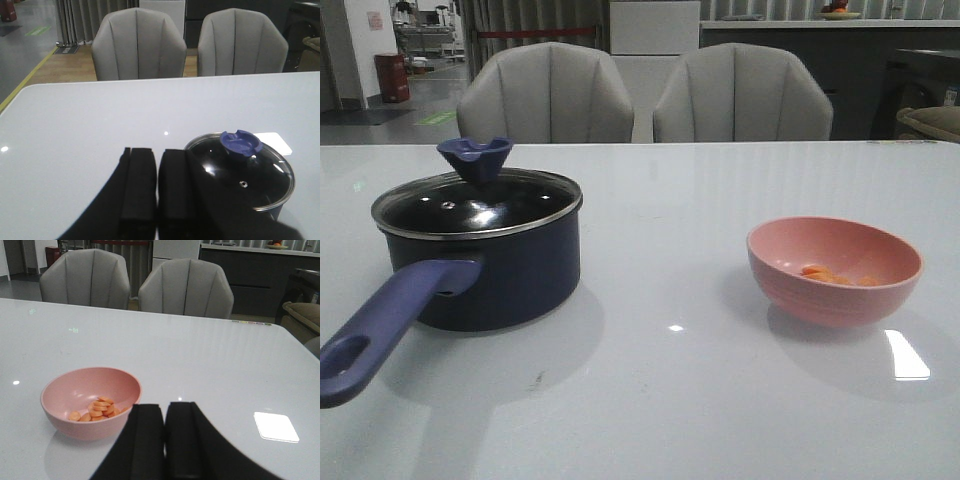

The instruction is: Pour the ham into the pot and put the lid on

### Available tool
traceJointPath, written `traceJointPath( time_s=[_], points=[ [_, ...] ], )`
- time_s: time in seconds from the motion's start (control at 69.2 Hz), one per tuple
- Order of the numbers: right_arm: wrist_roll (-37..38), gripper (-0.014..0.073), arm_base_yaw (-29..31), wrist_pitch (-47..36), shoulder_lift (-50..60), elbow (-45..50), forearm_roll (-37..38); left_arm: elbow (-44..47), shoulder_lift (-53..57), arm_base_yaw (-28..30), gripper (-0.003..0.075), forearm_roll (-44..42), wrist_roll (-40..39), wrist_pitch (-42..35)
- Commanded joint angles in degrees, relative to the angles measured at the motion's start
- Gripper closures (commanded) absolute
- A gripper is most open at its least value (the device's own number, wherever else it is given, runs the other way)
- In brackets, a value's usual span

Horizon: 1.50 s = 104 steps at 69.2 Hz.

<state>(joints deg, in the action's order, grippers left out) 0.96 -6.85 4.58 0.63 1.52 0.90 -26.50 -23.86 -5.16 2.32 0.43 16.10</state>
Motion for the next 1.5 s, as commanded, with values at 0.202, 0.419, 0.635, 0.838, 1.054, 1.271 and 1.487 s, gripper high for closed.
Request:
traceJointPath(
  time_s=[0.202, 0.419, 0.635, 0.838, 1.054, 1.271, 1.487],
  points=[
    [0.0, 0.0433, 0.0, -5.0, 1.1, -0.3, 0.7, -1.7, -1.4, 0.1, 0.0293, 0.5, -0.4, -3.5],
    [0.0, 0.0433, 0.0, -5.0, 1.1, -0.3, 0.7, -1.7, -1.4, 0.1, 0.0132, -0.4, -0.4, -3.7],
    [0.0, 0.0433, 0.0, -5.0, 1.1, -0.3, 0.7, -2.5, -2.0, 0.1, 0.0155, 0.5, -0.4, -2.2],
    [0.0, 0.0433, 0.0, -5.0, 1.1, -0.3, 0.7, -15.3, -11.5, 0.1, 0.0155, 0.6, -0.4, 14.2],
    [0.0, 0.0433, 0.0, -5.0, 1.1, -0.3, 0.7, -28.5, -24.9, 0.1, 0.0155, 0.6, -0.4, 27.7],
    [0.0, 0.0433, 0.0, -5.0, 1.1, -0.3, 0.7, -41.8, -39.8, 0.1, 0.0155, 1.5, -0.4, 38.8],
    [0.0, 0.0433, 0.0, -5.0, 1.1, -0.3, 0.7, -50.6, -49.4, -4.9, 0.0149, 2.3, -1.6, 41.1]
  ],
)
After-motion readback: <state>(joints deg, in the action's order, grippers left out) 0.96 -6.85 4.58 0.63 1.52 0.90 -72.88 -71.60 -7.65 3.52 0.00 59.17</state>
